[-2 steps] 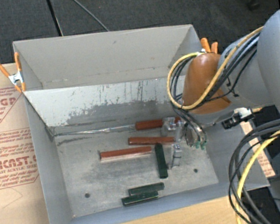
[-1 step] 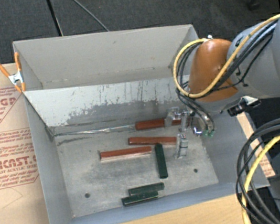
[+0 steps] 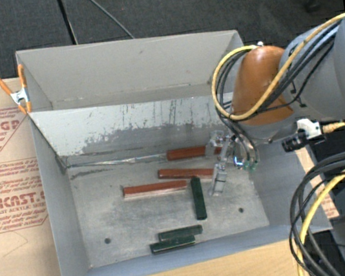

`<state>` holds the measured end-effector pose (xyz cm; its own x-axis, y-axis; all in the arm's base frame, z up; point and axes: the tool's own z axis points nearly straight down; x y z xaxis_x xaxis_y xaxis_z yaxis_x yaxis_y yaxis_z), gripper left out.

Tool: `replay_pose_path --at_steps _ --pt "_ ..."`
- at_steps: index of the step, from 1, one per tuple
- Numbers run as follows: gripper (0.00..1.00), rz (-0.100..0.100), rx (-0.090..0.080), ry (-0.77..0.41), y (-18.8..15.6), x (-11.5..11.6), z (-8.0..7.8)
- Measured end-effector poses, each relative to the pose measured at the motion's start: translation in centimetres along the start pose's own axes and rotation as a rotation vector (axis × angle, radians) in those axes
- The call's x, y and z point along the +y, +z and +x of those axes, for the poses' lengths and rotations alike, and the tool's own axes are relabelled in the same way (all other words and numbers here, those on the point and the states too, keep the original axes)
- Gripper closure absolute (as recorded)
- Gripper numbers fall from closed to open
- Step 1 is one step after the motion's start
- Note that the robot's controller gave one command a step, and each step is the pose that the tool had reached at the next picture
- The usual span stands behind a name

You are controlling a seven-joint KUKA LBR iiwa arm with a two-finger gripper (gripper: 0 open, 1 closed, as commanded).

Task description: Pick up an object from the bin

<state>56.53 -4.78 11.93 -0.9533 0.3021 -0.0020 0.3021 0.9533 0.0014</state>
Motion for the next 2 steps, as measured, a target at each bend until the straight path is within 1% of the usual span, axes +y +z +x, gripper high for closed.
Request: replay_pose_path --at_steps 1,2 --pt "0.00 0.003 0.007 0.306 5.04 -0.93 0.96" --pt "0.00 0.002 0.002 0.305 5.01 -0.91 0.95"
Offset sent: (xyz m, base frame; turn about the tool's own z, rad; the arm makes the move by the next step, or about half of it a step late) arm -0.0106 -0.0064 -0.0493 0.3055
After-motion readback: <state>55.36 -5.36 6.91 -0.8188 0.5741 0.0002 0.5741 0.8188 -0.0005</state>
